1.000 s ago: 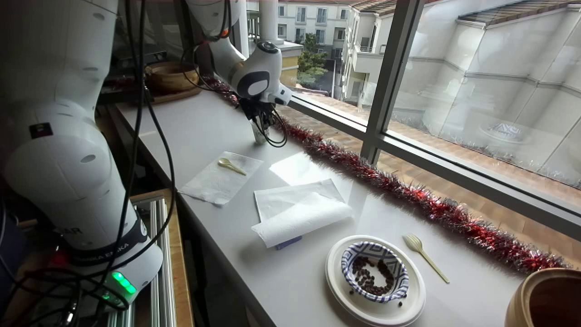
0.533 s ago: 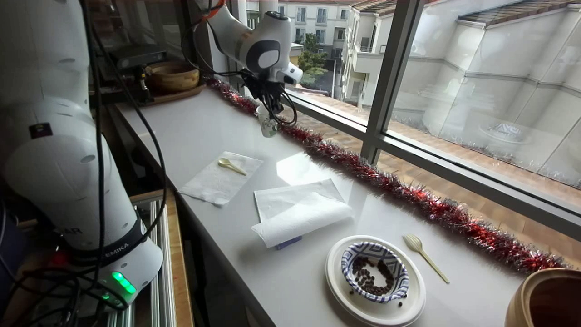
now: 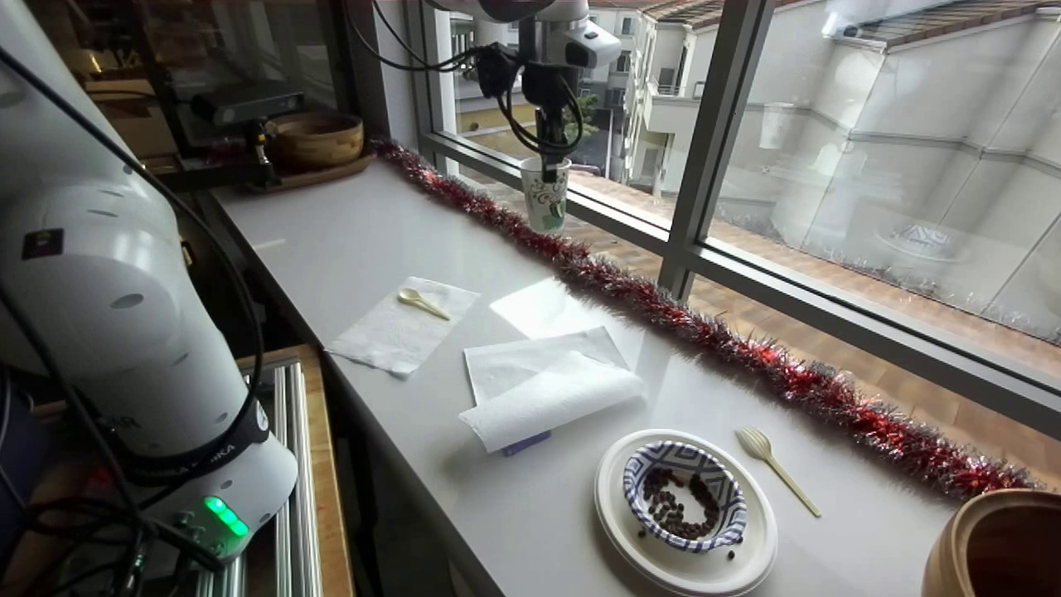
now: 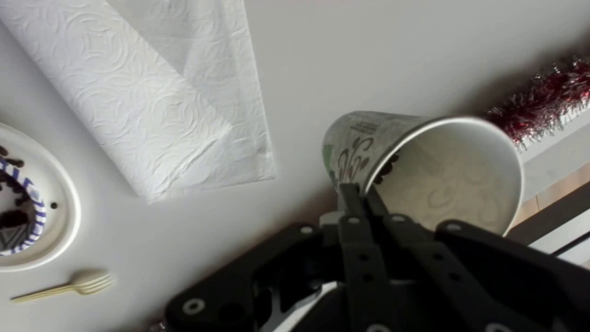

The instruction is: Move the cup to the right

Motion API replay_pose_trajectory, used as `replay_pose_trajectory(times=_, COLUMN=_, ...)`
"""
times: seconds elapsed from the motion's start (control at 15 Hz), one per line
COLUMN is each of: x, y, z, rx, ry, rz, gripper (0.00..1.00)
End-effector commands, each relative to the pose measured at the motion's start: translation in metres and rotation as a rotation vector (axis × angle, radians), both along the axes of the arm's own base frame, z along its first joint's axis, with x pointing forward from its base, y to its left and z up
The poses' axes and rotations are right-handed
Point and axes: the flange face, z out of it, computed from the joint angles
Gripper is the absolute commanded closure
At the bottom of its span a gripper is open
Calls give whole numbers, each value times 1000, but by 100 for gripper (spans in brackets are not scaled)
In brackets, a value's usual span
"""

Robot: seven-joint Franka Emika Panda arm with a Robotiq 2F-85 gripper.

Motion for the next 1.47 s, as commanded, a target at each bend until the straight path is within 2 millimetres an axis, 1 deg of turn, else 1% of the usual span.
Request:
replay_pose_trajectory(times=0.0, x=-18, y=-90, z=36, rx=0, ry=7, rz=-148, gripper=96)
replay_pose_trajectory(times=0.07, x=-18, y=-120, z=43, rx=2, ry=-2, rz=-203, gripper=96)
replay_pose_trajectory(times=0.13, x=-5, y=-82, z=33, rx=6, ry=0, rz=-142, gripper=98)
replay_pose_trajectory(times=0.2, x=-5, y=-100, z=39, rx=8, ry=-9, rz=-160, gripper=96)
replay_pose_trajectory(times=0.27, x=-5, y=-104, z=40, rx=7, ry=-11, rz=-161, gripper=97)
replay_pose_trajectory(times=0.53, x=-5, y=-82, z=32, rx=-1, ry=5, rz=-128, gripper=97)
replay_pose_trajectory(times=0.6, x=-1, y=-81, z=30, rx=-17, ry=-9, rz=-132, gripper=98)
replay_pose_trajectory(times=0.67, x=4, y=-87, z=31, rx=-15, ry=-14, rz=-145, gripper=98)
replay_pose_trajectory(times=0.8, x=23, y=-114, z=31, rx=-3, ry=-44, rz=-219, gripper=98)
replay_pose_trajectory(times=0.93, x=39, y=-149, z=27, rx=20, ry=-77, rz=-323, gripper=98)
replay_pose_trajectory(times=1.0, x=45, y=-169, z=23, rx=21, ry=-90, rz=-383, gripper=98)
replay_pose_trajectory(times=1.2, x=61, y=-229, z=3, rx=14, ry=-118, rz=-543, gripper=98)
replay_pose_trajectory(times=1.33, x=67, y=-261, z=-13, rx=14, ry=-114, rz=-627, gripper=98)
replay_pose_trajectory(times=1.4, x=69, y=-273, z=-22, rx=9, ry=-107, rz=-649, gripper=98)
